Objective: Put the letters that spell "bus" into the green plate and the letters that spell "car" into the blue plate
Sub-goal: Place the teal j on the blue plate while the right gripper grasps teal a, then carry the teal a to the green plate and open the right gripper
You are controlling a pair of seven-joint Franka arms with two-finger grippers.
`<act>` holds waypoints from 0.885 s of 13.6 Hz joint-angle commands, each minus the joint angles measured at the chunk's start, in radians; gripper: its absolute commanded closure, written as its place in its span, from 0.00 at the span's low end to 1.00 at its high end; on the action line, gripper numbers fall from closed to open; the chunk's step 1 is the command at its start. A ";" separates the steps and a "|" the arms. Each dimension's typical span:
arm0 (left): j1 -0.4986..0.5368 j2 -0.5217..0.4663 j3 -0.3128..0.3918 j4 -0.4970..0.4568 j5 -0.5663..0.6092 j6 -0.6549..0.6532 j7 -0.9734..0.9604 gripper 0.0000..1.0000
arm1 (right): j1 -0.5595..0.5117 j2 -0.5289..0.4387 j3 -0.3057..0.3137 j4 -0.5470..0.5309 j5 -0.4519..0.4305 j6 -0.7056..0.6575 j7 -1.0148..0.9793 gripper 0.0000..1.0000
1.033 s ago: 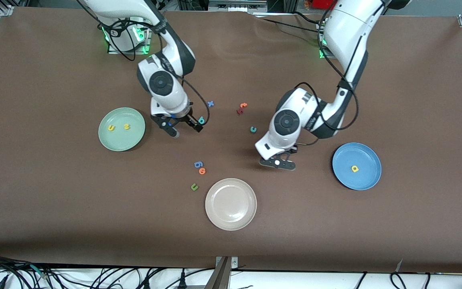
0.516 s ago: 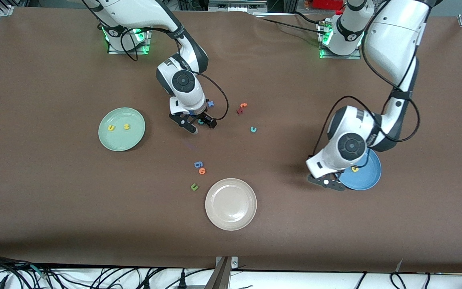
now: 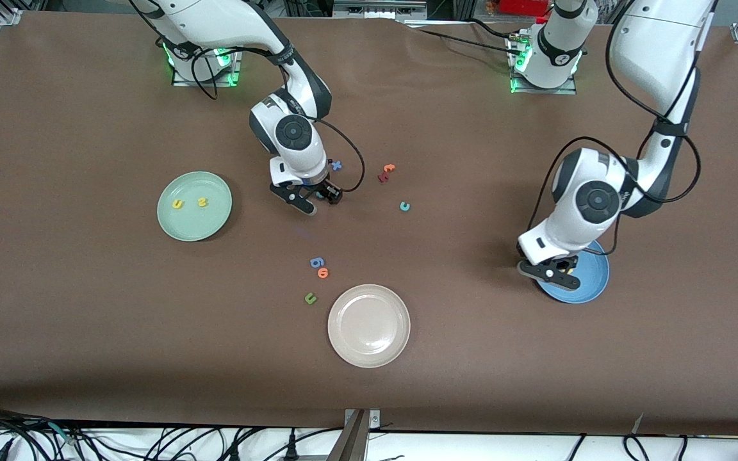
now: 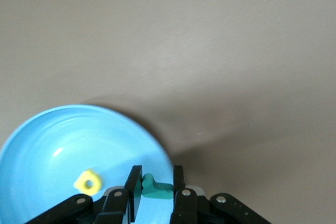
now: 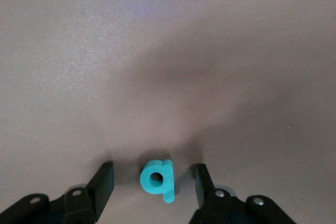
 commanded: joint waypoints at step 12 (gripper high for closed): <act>0.109 -0.024 -0.092 -0.054 -0.094 0.000 0.138 0.00 | -0.008 -0.067 -0.054 0.041 -0.012 -0.181 -0.069 1.00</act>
